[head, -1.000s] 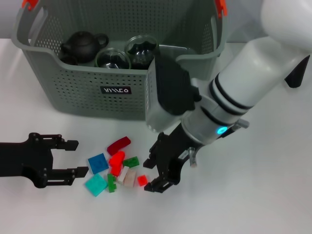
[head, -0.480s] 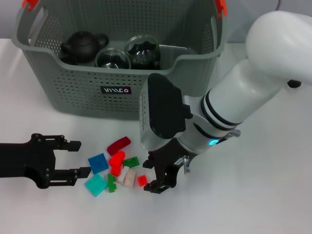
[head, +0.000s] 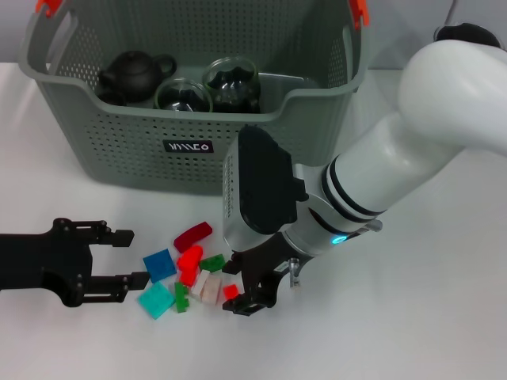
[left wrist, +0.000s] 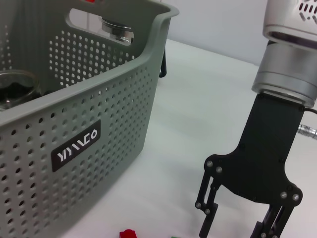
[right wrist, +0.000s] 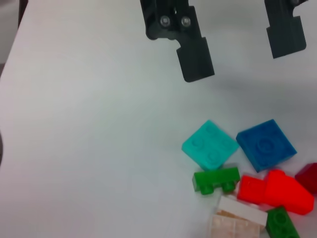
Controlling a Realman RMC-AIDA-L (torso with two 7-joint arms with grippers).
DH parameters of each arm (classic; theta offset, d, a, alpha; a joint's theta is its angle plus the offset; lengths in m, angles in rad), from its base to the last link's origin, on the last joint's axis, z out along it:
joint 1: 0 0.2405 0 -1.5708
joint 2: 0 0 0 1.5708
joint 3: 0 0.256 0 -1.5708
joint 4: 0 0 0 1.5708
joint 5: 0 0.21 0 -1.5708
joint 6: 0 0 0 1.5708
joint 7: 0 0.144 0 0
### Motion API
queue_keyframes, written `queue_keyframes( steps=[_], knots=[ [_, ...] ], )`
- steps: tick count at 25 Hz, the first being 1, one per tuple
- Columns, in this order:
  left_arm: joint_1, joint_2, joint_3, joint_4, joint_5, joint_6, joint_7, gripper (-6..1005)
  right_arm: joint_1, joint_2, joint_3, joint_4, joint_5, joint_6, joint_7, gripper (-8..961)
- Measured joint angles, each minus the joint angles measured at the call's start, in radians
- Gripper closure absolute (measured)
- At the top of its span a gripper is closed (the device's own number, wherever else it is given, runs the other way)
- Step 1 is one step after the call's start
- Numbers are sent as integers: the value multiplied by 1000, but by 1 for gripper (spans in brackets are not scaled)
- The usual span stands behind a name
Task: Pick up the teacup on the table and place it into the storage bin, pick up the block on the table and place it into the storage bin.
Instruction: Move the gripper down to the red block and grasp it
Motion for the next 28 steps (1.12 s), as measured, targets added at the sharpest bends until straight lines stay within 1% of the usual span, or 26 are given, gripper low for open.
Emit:
queue_keyframes(
  steps=[7, 27, 28],
  knots=[
    [-2, -1, 0, -6, -1, -4, 0, 291, -18, -1, -10, 10, 48, 38, -34, 393],
    [-6, 1, 0, -20, -1, -14, 0, 291, -30, 0, -15, 41, 76, 65, -64, 411],
    [-7, 1, 0, -20, -1, -14, 0, 291, -30, 0, -15, 42, 77, 65, -66, 435]
  ],
)
